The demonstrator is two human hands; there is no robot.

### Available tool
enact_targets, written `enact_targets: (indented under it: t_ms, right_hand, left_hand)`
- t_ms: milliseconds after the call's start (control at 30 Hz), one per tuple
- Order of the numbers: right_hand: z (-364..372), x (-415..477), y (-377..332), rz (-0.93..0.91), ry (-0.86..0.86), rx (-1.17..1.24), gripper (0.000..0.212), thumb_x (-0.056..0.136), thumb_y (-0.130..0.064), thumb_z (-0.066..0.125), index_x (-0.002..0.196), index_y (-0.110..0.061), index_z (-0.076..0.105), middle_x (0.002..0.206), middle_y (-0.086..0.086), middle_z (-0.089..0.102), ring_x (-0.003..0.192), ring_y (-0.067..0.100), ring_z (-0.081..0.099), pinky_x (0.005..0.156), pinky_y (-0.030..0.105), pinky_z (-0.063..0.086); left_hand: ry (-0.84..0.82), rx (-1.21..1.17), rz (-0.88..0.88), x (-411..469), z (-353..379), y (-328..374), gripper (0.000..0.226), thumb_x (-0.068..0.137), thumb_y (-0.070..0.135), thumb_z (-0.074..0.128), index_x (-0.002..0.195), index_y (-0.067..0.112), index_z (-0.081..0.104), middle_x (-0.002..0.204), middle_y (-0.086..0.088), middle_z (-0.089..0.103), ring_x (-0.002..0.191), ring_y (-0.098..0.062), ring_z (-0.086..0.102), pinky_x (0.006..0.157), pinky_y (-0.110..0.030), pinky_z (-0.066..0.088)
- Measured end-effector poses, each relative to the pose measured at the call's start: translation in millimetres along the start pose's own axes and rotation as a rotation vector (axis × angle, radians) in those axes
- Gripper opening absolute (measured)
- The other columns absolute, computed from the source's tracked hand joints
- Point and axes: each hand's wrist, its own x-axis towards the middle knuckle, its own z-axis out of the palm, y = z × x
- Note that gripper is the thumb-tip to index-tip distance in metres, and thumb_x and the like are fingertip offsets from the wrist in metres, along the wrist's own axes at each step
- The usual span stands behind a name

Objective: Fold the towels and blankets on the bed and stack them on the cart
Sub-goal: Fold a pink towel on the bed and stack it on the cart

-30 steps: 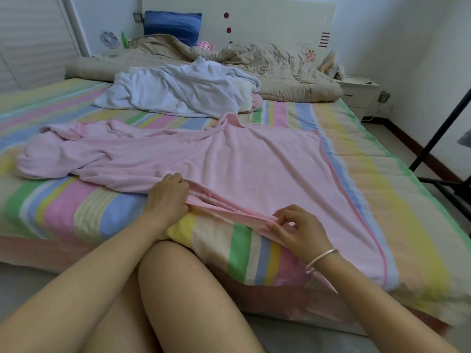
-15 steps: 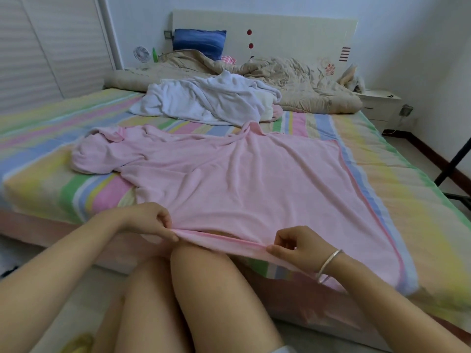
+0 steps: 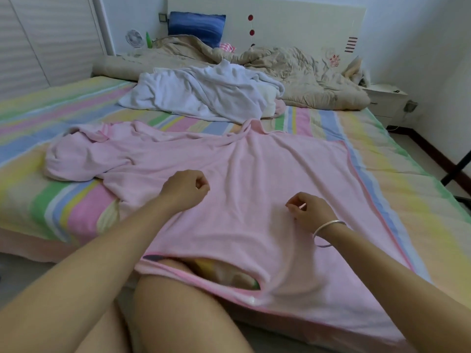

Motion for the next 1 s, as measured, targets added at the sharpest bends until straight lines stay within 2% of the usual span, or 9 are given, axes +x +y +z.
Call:
enact_targets:
  t_ms: [200,333,467,600,700,767,833,867,1000]
  right_hand:
    - [16.6,117.7,-0.1,0.038,0.000,-0.145,0.024,0.088,-0.017,0.051,0.107,-0.022,0.065,0.112,0.000,0.057,0.102,0.020,0.059,0.089,0.030,0.045]
    - [4.6,188.0,2.1,0.113,0.077,-0.306,0.028,0.091,-0.022,0.051,0.118,-0.023,0.057,0.125,0.003,0.045,0.108,0.025,0.055,0.084,0.033,0.044]
    - [-22.0,249.4,37.0,0.280,0.176,-0.366,0.035,0.091,-0.022,0.052,0.126,-0.021,0.051,0.130,0.008,0.042,0.108,0.032,0.055,0.082,0.036,0.042]
    - [-40.7,284.3,86.3,0.528,0.201,-0.366,0.052,0.094,-0.029,0.052,0.141,-0.012,0.034,0.141,0.018,0.035,0.125,0.040,0.045,0.097,0.045,0.039]
    - [-49.3,300.3,119.6,0.721,0.304,-0.279,0.051,0.100,-0.023,0.042,0.146,-0.008,0.028,0.147,0.023,0.031,0.131,0.041,0.038,0.103,0.049,0.035]
    - [-56.2,309.9,135.0,0.815,0.353,-0.204,0.065,0.096,-0.025,0.053,0.150,-0.008,0.021,0.149,0.025,0.028,0.133,0.040,0.037,0.105,0.048,0.034]
    - [-61.8,317.0,143.4,0.865,0.332,-0.140,0.084,0.088,-0.031,0.065,0.151,-0.007,0.014,0.148,0.024,0.031,0.132,0.039,0.039,0.104,0.045,0.037]
    - [-65.6,321.4,148.1,0.873,0.324,-0.117,0.087,0.085,-0.032,0.067,0.150,-0.007,0.014,0.145,0.024,0.034,0.130,0.039,0.041,0.102,0.044,0.038]
    - [-72.4,336.4,155.3,0.785,0.323,0.018,0.077,0.084,-0.029,0.066,0.146,-0.024,0.020,0.139,0.020,0.034,0.122,0.040,0.046,0.093,0.041,0.040]
  left_hand:
    - [-0.003,0.108,0.043,102.2,20.7,10.6,0.016,0.087,0.023,0.054,0.096,0.025,0.067,0.104,0.007,0.067,0.097,-0.022,0.061,0.084,-0.032,0.049]
    - [0.009,0.172,0.047,161.0,29.4,-6.4,0.017,0.089,0.023,0.055,0.103,0.026,0.065,0.117,0.004,0.062,0.102,-0.022,0.059,0.085,-0.032,0.047]
    - [-0.010,0.197,-0.021,214.1,39.3,-21.1,0.022,0.092,0.024,0.053,0.113,0.024,0.058,0.126,0.001,0.055,0.110,-0.024,0.056,0.088,-0.035,0.046]
    - [-0.033,0.214,-0.049,244.8,54.9,-18.1,0.038,0.092,0.022,0.053,0.130,0.022,0.047,0.130,-0.003,0.052,0.112,-0.028,0.055,0.086,-0.037,0.046]
    - [0.008,0.249,-0.018,261.7,69.0,-7.9,0.050,0.094,0.021,0.052,0.141,0.023,0.035,0.137,-0.006,0.045,0.114,-0.031,0.055,0.083,-0.038,0.044]
    - [0.023,0.234,0.010,273.3,80.5,-1.2,0.059,0.094,0.020,0.052,0.147,0.023,0.028,0.140,-0.005,0.043,0.117,-0.032,0.054,0.086,-0.039,0.044]
    - [0.008,0.160,0.059,282.8,90.8,4.1,0.061,0.092,0.018,0.053,0.147,0.024,0.027,0.134,-0.007,0.050,0.114,-0.034,0.055,0.088,-0.041,0.046]
    - [-0.007,0.125,0.099,288.3,98.6,9.4,0.059,0.091,0.017,0.052,0.144,0.023,0.030,0.130,-0.008,0.054,0.111,-0.035,0.056,0.086,-0.041,0.047]
    - [-0.101,0.108,0.209,306.6,124.2,32.5,0.044,0.084,0.008,0.045,0.125,0.022,0.036,0.125,-0.006,0.053,0.107,-0.031,0.056,0.080,-0.037,0.044]
